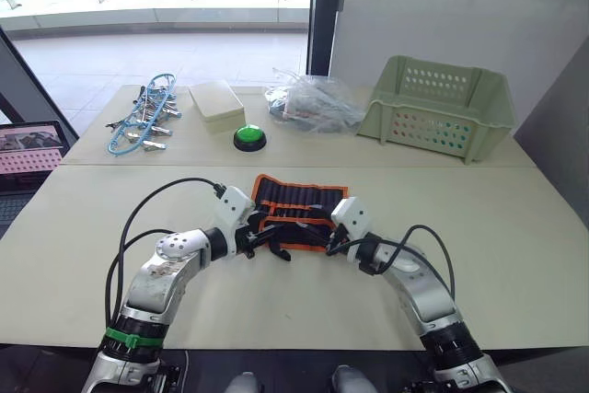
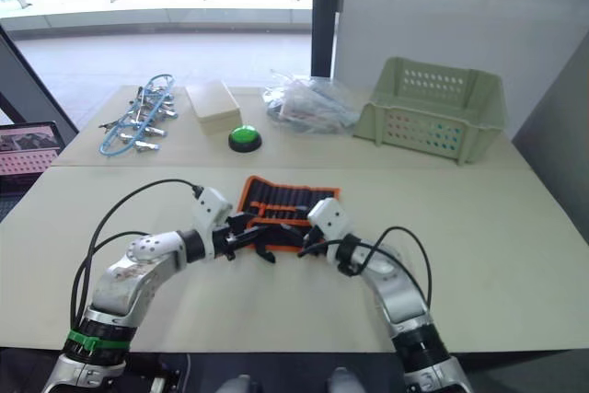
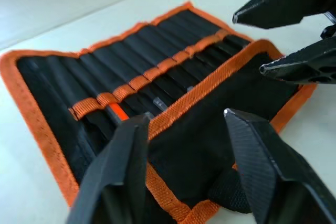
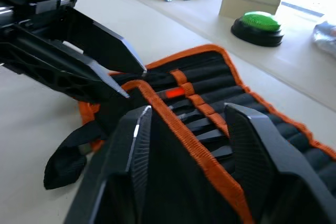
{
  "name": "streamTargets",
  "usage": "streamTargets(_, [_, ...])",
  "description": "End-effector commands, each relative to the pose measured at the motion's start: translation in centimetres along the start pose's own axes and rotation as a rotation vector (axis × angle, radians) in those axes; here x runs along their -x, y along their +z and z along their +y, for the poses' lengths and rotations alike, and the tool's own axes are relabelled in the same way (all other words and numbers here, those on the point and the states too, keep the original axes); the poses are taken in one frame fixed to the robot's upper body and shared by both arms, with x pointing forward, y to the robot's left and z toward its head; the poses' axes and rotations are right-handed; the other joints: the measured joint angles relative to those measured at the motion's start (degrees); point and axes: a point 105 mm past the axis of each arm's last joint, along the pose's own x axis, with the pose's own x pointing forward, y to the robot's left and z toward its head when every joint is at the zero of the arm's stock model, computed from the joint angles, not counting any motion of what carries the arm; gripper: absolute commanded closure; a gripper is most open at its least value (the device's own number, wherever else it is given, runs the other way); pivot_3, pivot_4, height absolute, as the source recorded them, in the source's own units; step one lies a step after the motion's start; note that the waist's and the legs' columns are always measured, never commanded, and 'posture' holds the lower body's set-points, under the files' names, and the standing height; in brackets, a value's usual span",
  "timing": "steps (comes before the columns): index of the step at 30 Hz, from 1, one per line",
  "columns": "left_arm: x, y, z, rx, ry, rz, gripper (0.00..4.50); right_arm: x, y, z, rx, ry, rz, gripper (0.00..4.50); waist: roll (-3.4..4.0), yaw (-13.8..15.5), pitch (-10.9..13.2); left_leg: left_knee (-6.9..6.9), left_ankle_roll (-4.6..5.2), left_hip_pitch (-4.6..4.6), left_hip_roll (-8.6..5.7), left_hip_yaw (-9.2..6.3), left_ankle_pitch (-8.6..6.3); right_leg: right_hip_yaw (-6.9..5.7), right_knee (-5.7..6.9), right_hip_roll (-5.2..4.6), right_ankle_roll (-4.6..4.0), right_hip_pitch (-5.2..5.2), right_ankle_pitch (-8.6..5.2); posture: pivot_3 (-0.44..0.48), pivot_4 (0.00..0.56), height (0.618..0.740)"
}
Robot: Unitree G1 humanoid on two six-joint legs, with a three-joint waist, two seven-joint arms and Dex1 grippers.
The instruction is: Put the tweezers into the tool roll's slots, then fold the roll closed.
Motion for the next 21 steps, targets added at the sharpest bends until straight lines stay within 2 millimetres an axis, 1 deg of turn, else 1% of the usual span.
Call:
streamTargets(1, [-1.1, 1.0, 0.2, -0.069, -0.007, -0.009, 3.53, -0.3, -0.1, 0.2, 0.022, -0.03, 0.021, 3.61, 0.0, 0.1, 0.0, 0.0, 0.0, 0.0, -0.01, 0.0, 0.0, 0.0, -0.01, 0.0, 0.0, 0.0, 0.0, 0.0, 0.15, 0.74])
streamTargets(3, [-1.5, 0.9, 0.4, -0.079, -0.011, -0.001, 4.18, -0.4, -0.4, 0.1, 0.017, -0.048, 0.035, 4.3, 0.0, 0.0, 0.0, 0.0, -0.01, 0.0, -0.01, 0.0, 0.01, 0.0, -0.01, 0.0, 0.0, 0.0, 0.0, 0.0, 0.15, 0.74])
streamTargets(4, [-1.8, 0.8, 0.7, -0.081, -0.003, 0.004, 4.46, -0.5, -0.7, 0.1, 0.018, -0.048, 0.048, 4.5, 0.0, -0.1, 0.0, 0.0, -0.01, 0.0, -0.01, 0.01, 0.01, 0.0, -0.01, 0.0, 0.0, 0.0, 0.0, 0.0, 0.15, 0.74])
streamTargets(6, [-2.3, 0.5, 1.0, -0.088, 0.011, 0.023, 4.46, -0.7, -1.1, 0.0, 0.021, -0.053, 0.063, 4.5, 0.0, -0.1, 0.0, 0.0, -0.01, 0.0, -0.01, 0.01, 0.01, 0.0, 0.0, 0.0, 0.0, -0.01, 0.0, 0.0, 0.15, 0.74])
streamTargets(9, [-3.2, -1.0, 1.4, -0.097, 0.04, 0.085, 4.46, -0.7, -2.4, -0.4, 0.027, -0.079, 0.13, 4.5, 0.0, -0.1, 0.0, 0.0, -0.01, 0.0, -0.01, 0.0, 0.01, 0.0, -0.01, 0.01, 0.0, -0.01, 0.0, 0.0, 0.15, 0.74])
streamTargets(11, [-3.4, -1.8, 1.4, -0.104, 0.046, 0.11, 4.46, -0.4, -3.2, -0.6, 0.037, -0.087, 0.167, 4.5, 0.0, -0.1, 0.0, 0.0, -0.01, 0.01, -0.01, 0.0, 0.01, 0.0, 0.0, 0.01, 0.0, 0.0, 0.0, 0.0, 0.15, 0.74])
streamTargets(15, [-3.4, -2.8, 2.0, -0.098, 0.084, 0.126, 4.46, 1.0, -4.8, -2.0, 0.047, -0.146, 0.249, 4.5, 0.0, 0.1, 0.0, 0.0, -0.01, 0.17, -0.02, 0.0, 0.01, -0.01, -0.04, 0.0, 0.0, 0.24, 0.0, 0.0, 0.15, 0.74])
streamTargets(18, [-3.3, -3.5, 2.4, -0.086, 0.104, 0.139, 4.46, 1.9, -5.2, -2.8, 0.041, -0.171, 0.267, 4.5, -0.01, 0.1, -0.1, 0.0, -0.01, 0.43, -0.02, -0.01, 0.01, -0.02, -0.12, 0.0, 0.02, 0.55, -0.01, 0.0, 0.15, 0.74])
streamTargets(21, [-3.2, -3.6, 2.8, -0.069, 0.112, 0.124, 4.46, 2.8, -5.3, -3.2, 0.017, -0.18, 0.267, 4.5, -0.01, 0.2, -0.1, 0.0, -0.01, 0.55, -0.02, -0.01, 0.01, -0.02, -0.09, 0.01, 0.02, 0.67, -0.01, 0.0, 0.15, 0.74])
